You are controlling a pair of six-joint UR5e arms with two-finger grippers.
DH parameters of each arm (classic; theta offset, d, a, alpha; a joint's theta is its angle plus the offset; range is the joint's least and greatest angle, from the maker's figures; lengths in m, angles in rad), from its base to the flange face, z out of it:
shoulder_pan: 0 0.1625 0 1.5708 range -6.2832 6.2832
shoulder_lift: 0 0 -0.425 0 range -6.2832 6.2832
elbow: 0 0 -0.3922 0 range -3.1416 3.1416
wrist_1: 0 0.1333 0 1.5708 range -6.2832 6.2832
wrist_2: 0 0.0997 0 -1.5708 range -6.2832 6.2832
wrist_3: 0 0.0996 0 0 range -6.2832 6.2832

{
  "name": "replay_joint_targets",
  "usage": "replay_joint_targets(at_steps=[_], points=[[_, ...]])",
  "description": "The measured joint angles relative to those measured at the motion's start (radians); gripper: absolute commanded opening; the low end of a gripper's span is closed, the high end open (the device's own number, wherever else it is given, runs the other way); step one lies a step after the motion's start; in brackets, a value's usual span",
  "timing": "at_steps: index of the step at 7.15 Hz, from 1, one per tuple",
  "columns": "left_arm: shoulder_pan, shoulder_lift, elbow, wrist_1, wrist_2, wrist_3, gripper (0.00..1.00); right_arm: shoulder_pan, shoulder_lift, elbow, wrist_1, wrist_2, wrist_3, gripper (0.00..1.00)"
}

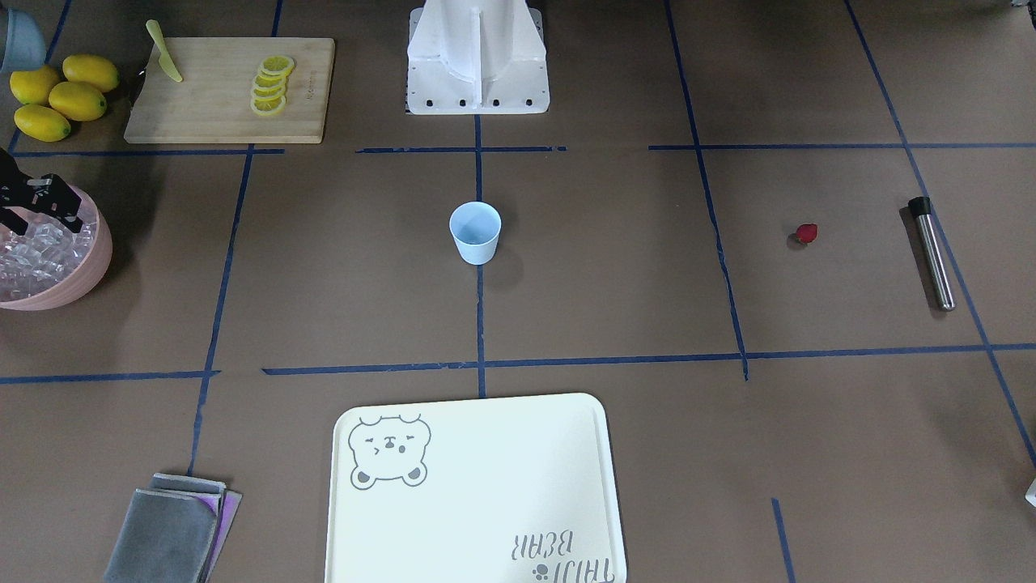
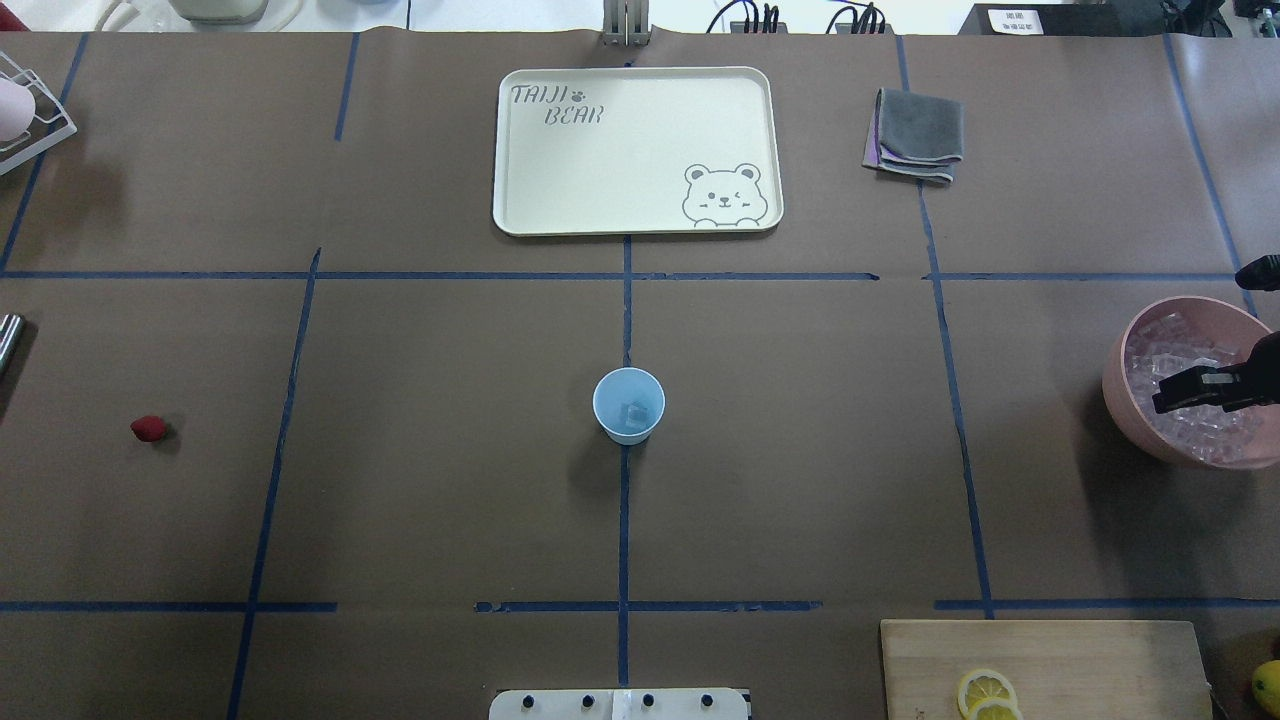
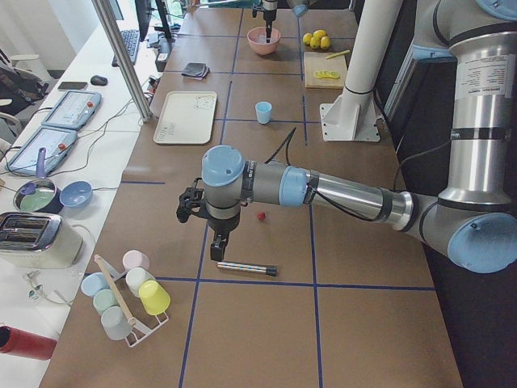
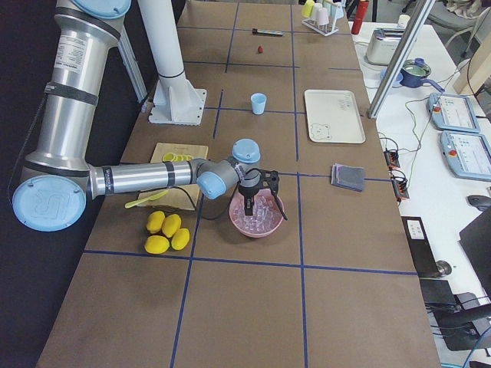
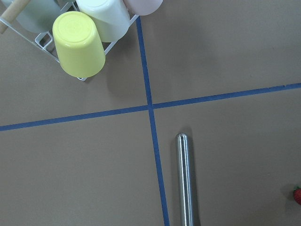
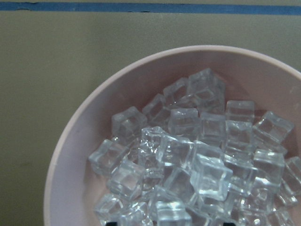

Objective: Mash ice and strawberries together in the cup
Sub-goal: 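Lower the right gripper into the bowl and pinch another ice cube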

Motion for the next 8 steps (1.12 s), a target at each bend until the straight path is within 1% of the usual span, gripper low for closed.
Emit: replay_joint_targets(at_steps=[1, 2, 3, 4, 5, 6, 7, 8], points=[[0.0, 0.0, 0.0, 0.0, 0.0, 0.0, 1.0, 0.0, 0.0, -0.002, 0.0, 0.0, 0.0, 0.69], [0.0, 0.001, 0.001, 0.0, 0.0, 0.0, 1.0, 0.0, 0.0, -0.004, 0.0, 0.0, 0.0, 0.66], [0.0, 0.001, 0.001, 0.0, 0.0, 0.0, 1.0, 0.0, 0.0, -0.004, -0.001, 0.0, 0.0, 0.6], [0.0, 0.001, 0.001, 0.0, 0.0, 0.0, 1.0, 0.0, 0.0, -0.004, -0.001, 0.0, 0.0, 0.47], [0.0, 0.0, 0.001, 0.0, 0.0, 0.0, 1.0, 0.0, 0.0, -0.004, -0.001, 0.0, 0.0, 0.27], [0.0, 0.0, 0.001, 0.0, 0.0, 0.0, 1.0, 0.0, 0.0, -0.003, -0.002, 0.0, 0.0, 0.04], [0.0, 0.0, 0.001, 0.0, 0.0, 0.0, 1.0, 0.002, 0.0, 0.0, -0.002, 0.0, 0.0, 0.0], [0.0, 0.0, 0.001, 0.0, 0.0, 0.0, 1.0, 0.004, -0.001, 0.006, -0.002, 0.0, -0.001, 0.0]])
